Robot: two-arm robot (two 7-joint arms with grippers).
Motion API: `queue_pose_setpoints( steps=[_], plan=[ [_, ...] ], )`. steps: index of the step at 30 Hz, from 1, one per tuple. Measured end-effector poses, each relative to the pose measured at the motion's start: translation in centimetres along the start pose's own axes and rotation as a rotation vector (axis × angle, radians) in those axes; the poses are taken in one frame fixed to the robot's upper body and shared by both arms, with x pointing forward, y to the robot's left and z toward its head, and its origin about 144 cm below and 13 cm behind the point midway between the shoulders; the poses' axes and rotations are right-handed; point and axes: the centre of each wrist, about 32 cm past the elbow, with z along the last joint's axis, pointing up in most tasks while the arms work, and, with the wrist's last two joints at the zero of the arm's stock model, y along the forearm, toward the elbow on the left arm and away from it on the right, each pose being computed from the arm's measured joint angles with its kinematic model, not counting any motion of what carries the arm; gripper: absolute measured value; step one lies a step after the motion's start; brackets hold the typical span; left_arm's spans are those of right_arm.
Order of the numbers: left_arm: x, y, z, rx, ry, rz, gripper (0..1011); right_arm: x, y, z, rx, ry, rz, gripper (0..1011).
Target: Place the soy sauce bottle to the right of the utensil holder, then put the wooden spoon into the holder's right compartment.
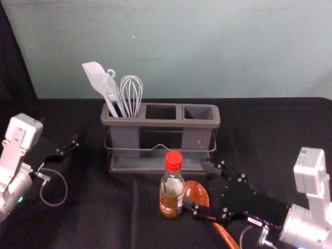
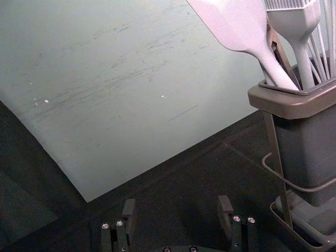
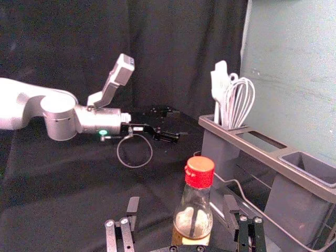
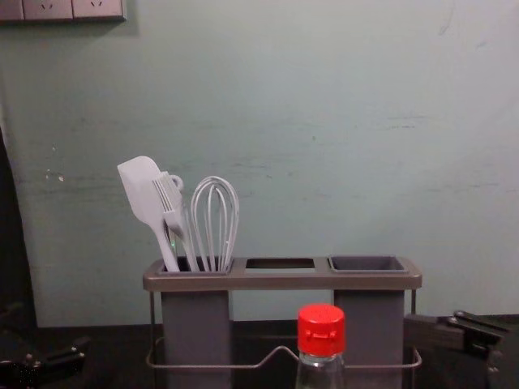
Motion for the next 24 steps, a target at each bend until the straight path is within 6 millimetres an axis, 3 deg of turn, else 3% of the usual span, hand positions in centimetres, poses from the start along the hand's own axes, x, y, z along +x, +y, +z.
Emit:
queue_pose_setpoints(
  steps=[24],
  plan=[
    [0.0,0.0,0.0,0.0,0.0,0.0,1011,1.7,4.3,-0.4,0.017,0.043,-0.006,1002]
  ],
)
